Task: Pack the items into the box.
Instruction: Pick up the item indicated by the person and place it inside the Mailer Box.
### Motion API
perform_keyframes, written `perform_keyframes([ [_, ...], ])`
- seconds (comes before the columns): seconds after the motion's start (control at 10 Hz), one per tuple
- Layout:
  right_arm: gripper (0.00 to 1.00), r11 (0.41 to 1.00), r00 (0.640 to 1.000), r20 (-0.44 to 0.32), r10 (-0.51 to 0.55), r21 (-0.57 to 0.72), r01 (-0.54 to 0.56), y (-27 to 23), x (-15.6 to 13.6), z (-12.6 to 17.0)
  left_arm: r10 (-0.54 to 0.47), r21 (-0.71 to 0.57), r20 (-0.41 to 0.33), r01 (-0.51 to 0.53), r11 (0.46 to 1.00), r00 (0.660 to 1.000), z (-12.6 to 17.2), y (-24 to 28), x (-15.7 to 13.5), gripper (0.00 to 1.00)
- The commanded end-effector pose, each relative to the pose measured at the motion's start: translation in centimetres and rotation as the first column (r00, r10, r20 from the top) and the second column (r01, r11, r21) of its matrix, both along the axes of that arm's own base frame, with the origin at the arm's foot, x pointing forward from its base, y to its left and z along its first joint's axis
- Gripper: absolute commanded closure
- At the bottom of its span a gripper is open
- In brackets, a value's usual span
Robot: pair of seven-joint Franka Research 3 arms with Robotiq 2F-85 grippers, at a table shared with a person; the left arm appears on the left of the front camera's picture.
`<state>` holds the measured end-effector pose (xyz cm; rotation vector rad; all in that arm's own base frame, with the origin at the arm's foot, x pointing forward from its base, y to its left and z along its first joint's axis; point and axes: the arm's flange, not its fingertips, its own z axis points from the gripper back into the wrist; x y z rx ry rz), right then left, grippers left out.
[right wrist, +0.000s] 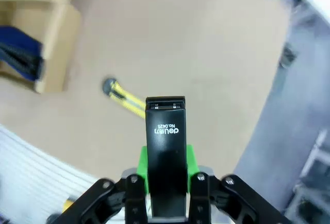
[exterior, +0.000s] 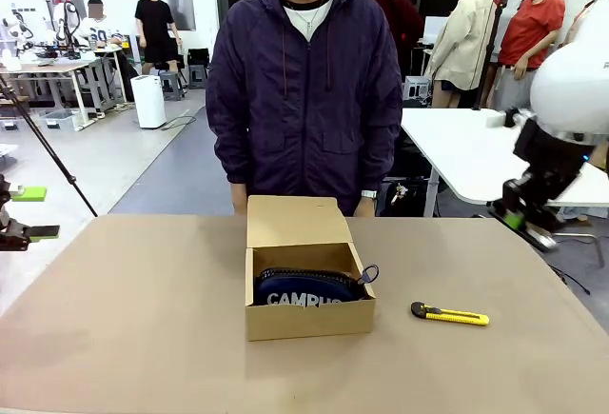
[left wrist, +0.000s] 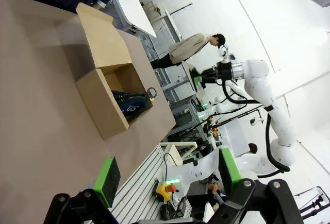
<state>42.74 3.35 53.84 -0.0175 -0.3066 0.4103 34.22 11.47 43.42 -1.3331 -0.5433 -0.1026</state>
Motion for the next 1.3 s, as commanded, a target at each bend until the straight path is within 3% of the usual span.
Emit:
perform_keyframes([
  [0.0,1.0,0.928,0.908,0.234,0.348,0.053,-0.37,5.4,2.6,2.1,-0.005,-0.002,-0.01,0.005,1.0,1.0,0.4,0.1,-0.3,0.0],
  [0.2,1.0,0.784,0.746,0.307,0.591,0.002,-0.621,12.5,4.9,3.2,-0.005,-0.002,-0.01,0.005,1.0,1.0,0.4,0.1,-0.3,0.0],
  [0.3,1.0,0.721,0.671,0.327,0.665,-0.048,-0.691,16.1,5.4,3.5,-0.005,-0.002,-0.01,0.005,1.0,1.0,0.4,0.1,-0.3,0.0],
  [0.4,1.0,0.648,0.586,0.33,0.74,-0.12,-0.752,19.8,5.8,3.7,-0.005,-0.002,-0.01,0.005,1.0,1.0,0.4,0.1,-0.3,0.0],
  [0.5,1.0,0.544,0.476,0.317,0.82,-0.174,-0.821,23.8,6.0,3.7,-0.005,-0.002,-0.01,0.005,1.0,1.0,0.4,0.1,-0.3,0.0],
  [0.7,1.0,0.39,0.328,0.277,0.903,-0.208,-0.897,29.1,6.2,2.0,-0.005,-0.002,-0.01,0.005,1.0,1.0,0.4,0.1,-0.3,0.0],
  [0.8,1.0,0.324,0.282,0.227,0.932,-0.178,-0.929,30.8,6.3,0.6,-0.005,-0.002,-0.01,0.005,1.0,1.0,0.4,0.1,-0.3,0.0],
  [1.0,1.0,0.231,0.224,0.092,0.97,-0.077,-0.97,32.5,5.7,-2.8,-0.005,-0.002,-0.01,0.005,1.0,1.0,0.4,0.1,-0.3,0.0],
  [1.1,1.0,0.221,0.221,0.017,0.975,-0.047,-0.974,32.7,5.4,-4.1,-0.005,-0.002,-0.01,0.005,1.0,1.0,0.4,0.1,-0.3,0.0],
  [1.2,1.0,0.241,0.242,-0.008,0.97,-0.069,-0.968,32.9,5.4,-5.4,-0.005,-0.002,-0.01,0.005,1.0,1.0,0.4,0.1,-0.3,0.0],
])
